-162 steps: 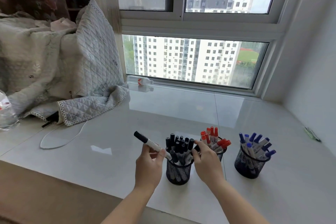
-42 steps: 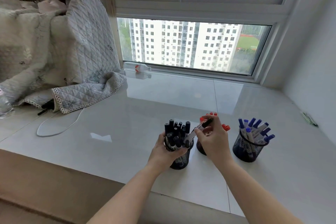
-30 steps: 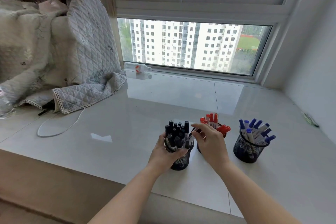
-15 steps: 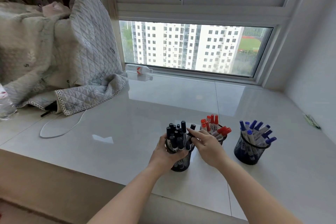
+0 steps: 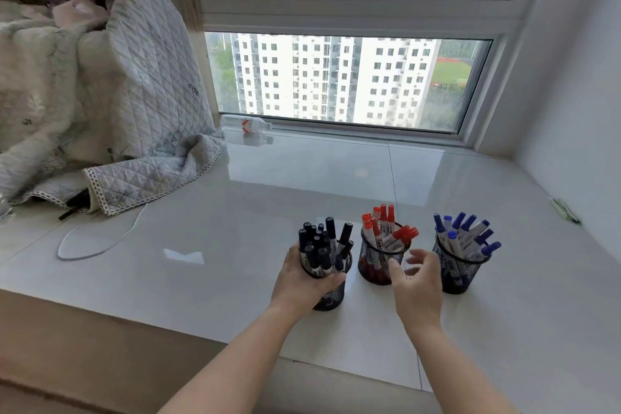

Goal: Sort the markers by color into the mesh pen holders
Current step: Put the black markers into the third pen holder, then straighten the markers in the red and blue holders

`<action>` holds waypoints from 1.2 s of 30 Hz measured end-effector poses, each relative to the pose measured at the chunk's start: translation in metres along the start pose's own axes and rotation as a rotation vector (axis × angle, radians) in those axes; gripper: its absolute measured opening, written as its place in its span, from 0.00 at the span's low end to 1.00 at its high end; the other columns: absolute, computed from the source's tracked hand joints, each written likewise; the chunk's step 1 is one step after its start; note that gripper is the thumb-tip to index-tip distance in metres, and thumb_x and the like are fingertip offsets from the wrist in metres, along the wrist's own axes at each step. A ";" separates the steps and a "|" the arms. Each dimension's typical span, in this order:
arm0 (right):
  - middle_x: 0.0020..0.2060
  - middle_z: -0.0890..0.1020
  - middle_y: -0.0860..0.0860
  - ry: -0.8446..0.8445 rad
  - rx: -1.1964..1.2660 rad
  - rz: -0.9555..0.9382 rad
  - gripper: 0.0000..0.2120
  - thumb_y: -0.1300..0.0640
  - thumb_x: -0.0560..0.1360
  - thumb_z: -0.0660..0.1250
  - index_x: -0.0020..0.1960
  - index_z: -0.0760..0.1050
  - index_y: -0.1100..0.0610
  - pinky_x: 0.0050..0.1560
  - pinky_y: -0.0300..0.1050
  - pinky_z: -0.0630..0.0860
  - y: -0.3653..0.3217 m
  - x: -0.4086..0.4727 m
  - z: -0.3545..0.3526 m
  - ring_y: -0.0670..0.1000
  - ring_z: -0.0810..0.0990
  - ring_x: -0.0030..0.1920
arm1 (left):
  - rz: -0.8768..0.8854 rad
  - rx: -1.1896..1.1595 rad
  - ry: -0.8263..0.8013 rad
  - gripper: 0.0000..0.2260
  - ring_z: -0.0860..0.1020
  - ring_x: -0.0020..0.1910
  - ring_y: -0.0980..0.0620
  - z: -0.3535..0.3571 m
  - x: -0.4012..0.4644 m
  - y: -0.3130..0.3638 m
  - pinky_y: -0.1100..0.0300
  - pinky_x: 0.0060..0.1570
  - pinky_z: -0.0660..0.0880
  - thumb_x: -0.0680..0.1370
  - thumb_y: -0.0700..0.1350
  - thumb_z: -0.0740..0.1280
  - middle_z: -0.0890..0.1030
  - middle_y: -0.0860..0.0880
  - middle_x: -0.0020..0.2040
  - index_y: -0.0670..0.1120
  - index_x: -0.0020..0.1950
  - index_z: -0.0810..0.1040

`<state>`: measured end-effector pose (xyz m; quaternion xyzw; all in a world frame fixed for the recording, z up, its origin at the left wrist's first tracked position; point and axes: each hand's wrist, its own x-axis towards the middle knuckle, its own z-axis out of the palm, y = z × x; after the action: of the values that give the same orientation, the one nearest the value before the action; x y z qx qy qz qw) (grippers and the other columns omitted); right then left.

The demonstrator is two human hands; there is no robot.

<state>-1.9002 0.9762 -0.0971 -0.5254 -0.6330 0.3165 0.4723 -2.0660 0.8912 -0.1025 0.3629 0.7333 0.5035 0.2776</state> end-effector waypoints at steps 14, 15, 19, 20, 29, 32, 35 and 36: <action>0.57 0.69 0.50 -0.253 -0.061 0.177 0.39 0.46 0.59 0.78 0.63 0.65 0.56 0.62 0.48 0.69 0.007 0.050 0.020 0.52 0.70 0.61 | -0.062 -0.009 0.110 0.35 0.76 0.54 0.57 -0.020 0.031 -0.007 0.60 0.51 0.72 0.55 0.60 0.75 0.77 0.60 0.54 0.62 0.59 0.66; 0.55 0.69 0.49 -0.258 -0.030 0.183 0.37 0.47 0.58 0.79 0.61 0.66 0.54 0.61 0.47 0.70 0.007 0.051 0.022 0.51 0.71 0.59 | -0.066 -0.008 0.112 0.35 0.76 0.55 0.56 -0.021 0.033 -0.007 0.59 0.52 0.72 0.54 0.60 0.74 0.77 0.59 0.54 0.61 0.59 0.66; 0.53 0.74 0.49 -0.304 0.125 0.211 0.32 0.48 0.57 0.79 0.54 0.65 0.47 0.51 0.45 0.74 0.011 0.055 0.026 0.48 0.76 0.52 | -0.067 -0.017 0.120 0.35 0.75 0.55 0.57 -0.023 0.041 -0.010 0.60 0.51 0.71 0.55 0.60 0.74 0.77 0.60 0.54 0.63 0.59 0.64; 0.51 0.75 0.48 -0.305 0.145 0.212 0.32 0.48 0.57 0.79 0.53 0.64 0.46 0.49 0.43 0.73 0.012 0.055 0.027 0.47 0.76 0.52 | -0.066 -0.018 0.126 0.35 0.75 0.55 0.57 -0.023 0.041 -0.011 0.59 0.51 0.71 0.55 0.61 0.74 0.77 0.60 0.54 0.64 0.59 0.64; 0.44 0.74 0.40 -0.315 0.065 0.198 0.29 0.47 0.60 0.78 0.50 0.62 0.44 0.37 0.35 0.67 0.007 0.059 0.027 0.38 0.72 0.43 | -0.073 -0.036 0.131 0.33 0.75 0.54 0.56 -0.027 0.053 -0.012 0.60 0.51 0.70 0.57 0.59 0.75 0.77 0.61 0.54 0.63 0.58 0.64; 0.43 0.73 0.41 -0.306 0.032 0.205 0.28 0.47 0.60 0.78 0.49 0.62 0.45 0.39 0.39 0.68 0.006 0.056 0.026 0.39 0.72 0.42 | -0.071 -0.022 0.147 0.33 0.74 0.53 0.56 -0.027 0.054 -0.013 0.62 0.49 0.68 0.59 0.58 0.76 0.76 0.60 0.54 0.63 0.59 0.63; 0.43 0.74 0.40 -0.309 0.008 0.197 0.28 0.46 0.60 0.77 0.49 0.61 0.45 0.40 0.41 0.68 0.005 0.051 0.023 0.38 0.71 0.41 | -0.072 -0.027 0.150 0.35 0.74 0.54 0.56 -0.028 0.055 -0.012 0.62 0.50 0.68 0.61 0.55 0.77 0.75 0.60 0.54 0.60 0.63 0.63; 0.43 0.74 0.40 -0.313 0.006 0.194 0.28 0.46 0.60 0.77 0.49 0.61 0.45 0.41 0.41 0.68 0.004 0.049 0.022 0.38 0.72 0.41 | -0.070 -0.034 0.143 0.36 0.74 0.55 0.56 -0.028 0.055 -0.011 0.62 0.51 0.68 0.62 0.54 0.77 0.75 0.60 0.54 0.60 0.64 0.62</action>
<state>-1.9189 1.0268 -0.0955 -0.5271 -0.6441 0.4402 0.3369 -2.1228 0.9180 -0.1058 0.2952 0.7548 0.5305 0.2482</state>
